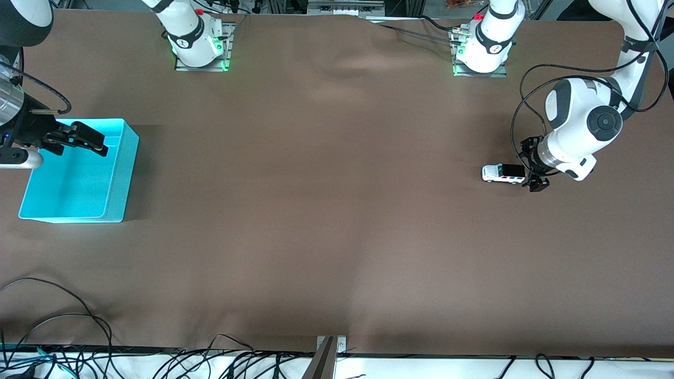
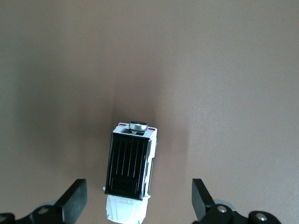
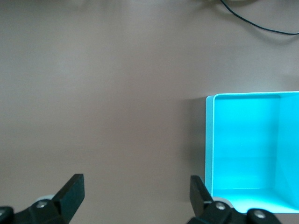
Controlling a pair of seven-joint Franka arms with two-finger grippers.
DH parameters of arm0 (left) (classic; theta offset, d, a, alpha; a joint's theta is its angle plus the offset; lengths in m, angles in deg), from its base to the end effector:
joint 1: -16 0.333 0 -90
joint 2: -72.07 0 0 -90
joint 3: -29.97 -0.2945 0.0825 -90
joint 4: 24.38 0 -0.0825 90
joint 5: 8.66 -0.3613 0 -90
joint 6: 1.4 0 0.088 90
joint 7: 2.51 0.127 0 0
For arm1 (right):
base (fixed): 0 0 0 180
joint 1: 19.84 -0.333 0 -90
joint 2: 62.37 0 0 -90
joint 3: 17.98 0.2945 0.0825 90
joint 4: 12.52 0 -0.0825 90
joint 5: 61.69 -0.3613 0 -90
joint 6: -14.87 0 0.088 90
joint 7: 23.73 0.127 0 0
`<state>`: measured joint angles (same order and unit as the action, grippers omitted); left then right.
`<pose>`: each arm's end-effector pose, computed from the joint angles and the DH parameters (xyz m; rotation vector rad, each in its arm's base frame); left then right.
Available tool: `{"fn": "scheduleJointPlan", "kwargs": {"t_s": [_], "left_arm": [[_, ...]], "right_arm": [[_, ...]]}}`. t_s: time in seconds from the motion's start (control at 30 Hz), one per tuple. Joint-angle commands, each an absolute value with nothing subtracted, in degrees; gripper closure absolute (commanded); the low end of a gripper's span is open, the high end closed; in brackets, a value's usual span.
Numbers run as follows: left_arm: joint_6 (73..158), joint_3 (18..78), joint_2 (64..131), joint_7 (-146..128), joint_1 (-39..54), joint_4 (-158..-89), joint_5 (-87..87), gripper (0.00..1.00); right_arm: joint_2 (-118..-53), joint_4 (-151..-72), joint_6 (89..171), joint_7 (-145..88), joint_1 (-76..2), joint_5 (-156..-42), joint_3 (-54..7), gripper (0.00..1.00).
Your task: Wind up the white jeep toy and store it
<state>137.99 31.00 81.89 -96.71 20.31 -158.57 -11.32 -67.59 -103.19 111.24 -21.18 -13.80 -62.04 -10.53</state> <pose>0.4873 0.0285 0.2316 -2.0632 -2.2674 0.0585 0.5656 0.0119 0.5379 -3.1232 0.0330 -0.0133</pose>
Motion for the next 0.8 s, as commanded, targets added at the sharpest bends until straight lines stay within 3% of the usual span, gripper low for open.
{"fn": "scheduleJointPlan", "kwargs": {"t_s": [0.0,0.63,0.77], "left_arm": [[141.07,31.38,82.08,-97.87,20.58,-160.52,-12.97,0.01],[146.44,31.73,84.81,-98.4,20.14,-163.42,-17.89,0.0],[147.75,31.73,85.95,-99.28,20.14,-163.42,-17.89,0.05]], "right_arm": [[-67.73,-102.61,111.11,-20.75,-13.95,-61.16,-10.51,0.0],[-67.73,-102.61,110.93,-20.75,-13.95,-61.08,-10.51,0.0],[-67.73,-102.61,110.93,-20.75,-13.95,-61.08,-10.51,0.0]]}}
